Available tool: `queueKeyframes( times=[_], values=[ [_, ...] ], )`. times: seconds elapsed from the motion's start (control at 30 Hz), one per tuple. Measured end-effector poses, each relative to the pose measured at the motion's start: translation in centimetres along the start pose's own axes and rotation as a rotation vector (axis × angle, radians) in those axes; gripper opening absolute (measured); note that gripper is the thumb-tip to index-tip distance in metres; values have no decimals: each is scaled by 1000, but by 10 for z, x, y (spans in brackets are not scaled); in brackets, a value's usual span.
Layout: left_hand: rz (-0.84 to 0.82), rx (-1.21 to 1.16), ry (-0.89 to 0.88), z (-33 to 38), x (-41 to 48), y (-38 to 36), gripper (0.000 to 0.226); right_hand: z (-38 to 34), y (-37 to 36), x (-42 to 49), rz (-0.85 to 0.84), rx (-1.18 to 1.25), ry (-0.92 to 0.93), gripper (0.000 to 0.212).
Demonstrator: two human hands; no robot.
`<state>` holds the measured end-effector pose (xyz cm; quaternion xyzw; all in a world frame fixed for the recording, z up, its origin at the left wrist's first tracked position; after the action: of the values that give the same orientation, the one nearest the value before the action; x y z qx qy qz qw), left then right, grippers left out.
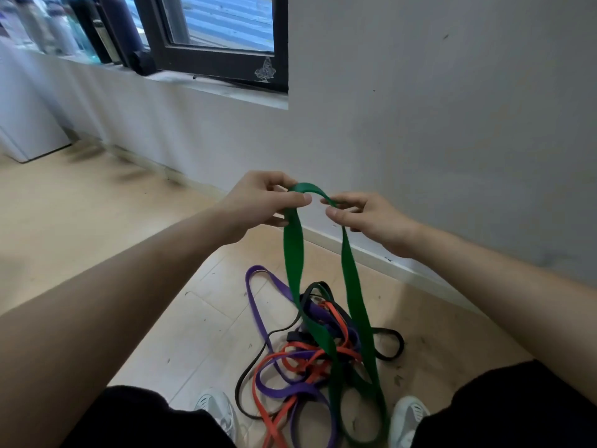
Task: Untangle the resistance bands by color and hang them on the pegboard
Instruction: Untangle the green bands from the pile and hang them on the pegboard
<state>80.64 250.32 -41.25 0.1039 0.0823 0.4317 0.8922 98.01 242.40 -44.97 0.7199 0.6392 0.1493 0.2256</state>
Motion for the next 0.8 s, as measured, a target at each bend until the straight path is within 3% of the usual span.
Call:
queueKeyframes(
  times=[0.2, 0.4, 0.6, 0.8],
  values=[
    [135, -309, -12, 17, -1, 1, 31, -17, -22, -2, -57, 225, 55, 57],
    [179, -356, -114, 36, -4, 5, 22, -30, -34, -6, 38, 144, 95, 27],
    [231, -454, -170, 41, -9, 19, 24, -28, -31, -6, -26, 93, 96, 33],
    [214, -378, -200, 48, -7, 23, 27, -36, -31, -3, 60, 31, 119, 23]
  ],
)
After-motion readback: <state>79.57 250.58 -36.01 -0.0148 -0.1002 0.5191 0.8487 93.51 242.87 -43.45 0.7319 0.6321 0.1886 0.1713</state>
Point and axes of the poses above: each hand's wrist, its own x-axis towards the middle knuckle, its own y-axis out of the back of the hand, z = x × y, the point moved 7 cm from there along x, towards the middle knuckle, and after that the axes turned 6 degrees about -x, right-handed, at the moved point
